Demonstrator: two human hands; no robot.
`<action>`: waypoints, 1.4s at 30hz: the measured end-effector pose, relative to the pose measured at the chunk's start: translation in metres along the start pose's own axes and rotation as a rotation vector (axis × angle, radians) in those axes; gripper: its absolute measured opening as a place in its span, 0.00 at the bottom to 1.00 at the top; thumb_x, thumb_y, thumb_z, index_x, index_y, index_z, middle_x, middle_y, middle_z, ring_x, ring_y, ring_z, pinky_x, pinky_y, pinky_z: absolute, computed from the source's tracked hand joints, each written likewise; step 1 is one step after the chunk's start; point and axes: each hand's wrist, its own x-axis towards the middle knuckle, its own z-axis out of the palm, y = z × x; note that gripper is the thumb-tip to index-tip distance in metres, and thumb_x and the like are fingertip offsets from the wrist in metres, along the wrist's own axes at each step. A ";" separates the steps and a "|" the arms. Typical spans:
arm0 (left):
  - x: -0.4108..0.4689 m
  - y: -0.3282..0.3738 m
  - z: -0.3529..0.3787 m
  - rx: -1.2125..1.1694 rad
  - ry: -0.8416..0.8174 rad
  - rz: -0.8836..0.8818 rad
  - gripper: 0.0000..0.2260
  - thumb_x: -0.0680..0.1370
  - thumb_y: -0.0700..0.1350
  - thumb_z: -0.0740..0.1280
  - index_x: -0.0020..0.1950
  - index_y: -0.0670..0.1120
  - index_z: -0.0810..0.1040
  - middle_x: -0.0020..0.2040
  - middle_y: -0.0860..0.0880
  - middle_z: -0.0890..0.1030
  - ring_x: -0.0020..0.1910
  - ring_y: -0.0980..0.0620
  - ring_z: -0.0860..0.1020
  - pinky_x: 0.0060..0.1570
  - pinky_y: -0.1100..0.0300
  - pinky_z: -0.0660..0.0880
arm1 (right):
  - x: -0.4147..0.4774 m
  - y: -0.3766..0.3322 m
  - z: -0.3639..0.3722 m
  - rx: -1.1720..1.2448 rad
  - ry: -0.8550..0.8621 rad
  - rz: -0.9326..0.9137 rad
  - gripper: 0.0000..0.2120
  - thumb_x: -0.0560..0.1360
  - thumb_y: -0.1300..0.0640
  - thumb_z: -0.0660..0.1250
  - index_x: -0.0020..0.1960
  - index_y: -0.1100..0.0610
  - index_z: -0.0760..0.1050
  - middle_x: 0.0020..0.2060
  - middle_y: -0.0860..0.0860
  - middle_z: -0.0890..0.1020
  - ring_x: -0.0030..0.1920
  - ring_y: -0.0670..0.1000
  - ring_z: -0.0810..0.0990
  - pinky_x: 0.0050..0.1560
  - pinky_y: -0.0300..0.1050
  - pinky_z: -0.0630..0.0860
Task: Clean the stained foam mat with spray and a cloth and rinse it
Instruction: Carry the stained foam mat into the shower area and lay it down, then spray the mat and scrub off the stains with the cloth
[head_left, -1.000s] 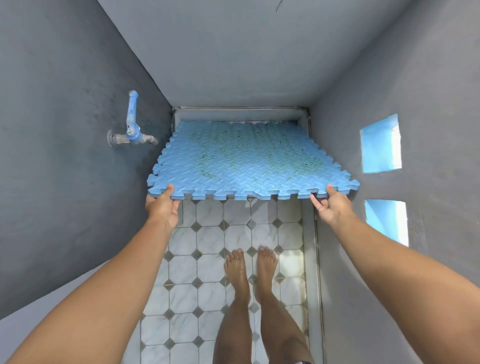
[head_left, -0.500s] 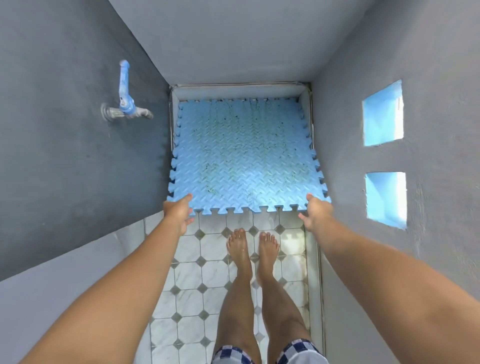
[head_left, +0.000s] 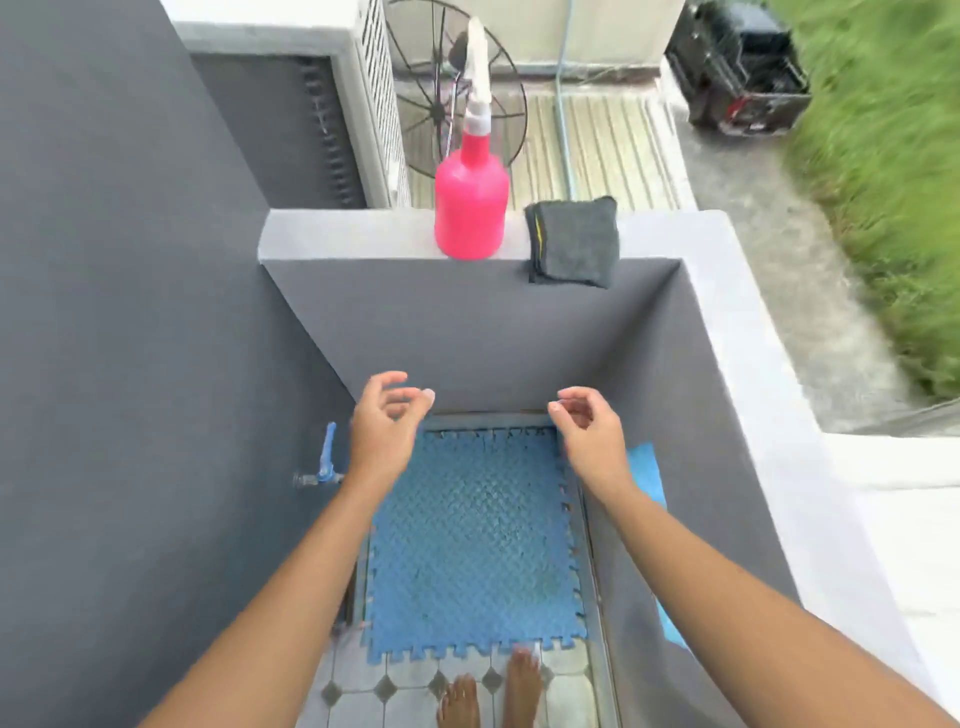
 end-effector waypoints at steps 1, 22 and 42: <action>0.012 0.028 0.006 0.015 0.005 0.060 0.14 0.79 0.44 0.74 0.61 0.48 0.75 0.50 0.50 0.83 0.46 0.53 0.81 0.47 0.58 0.77 | 0.017 -0.024 -0.007 -0.018 0.009 -0.045 0.05 0.77 0.58 0.72 0.52 0.54 0.78 0.45 0.49 0.83 0.45 0.46 0.80 0.49 0.36 0.76; 0.208 0.248 0.132 -0.002 0.199 0.528 0.25 0.81 0.56 0.69 0.74 0.46 0.73 0.65 0.50 0.79 0.42 0.44 0.85 0.32 0.65 0.79 | 0.241 -0.098 -0.007 -1.054 -0.076 -0.520 0.35 0.66 0.58 0.75 0.69 0.44 0.66 0.69 0.54 0.68 0.68 0.57 0.65 0.58 0.56 0.71; -0.009 0.073 0.027 0.230 -0.053 0.307 0.19 0.81 0.57 0.70 0.36 0.47 0.72 0.25 0.51 0.71 0.20 0.47 0.78 0.22 0.59 0.72 | 0.041 -0.052 -0.008 0.213 -0.205 0.113 0.10 0.82 0.53 0.63 0.57 0.55 0.80 0.53 0.52 0.86 0.55 0.52 0.83 0.57 0.51 0.79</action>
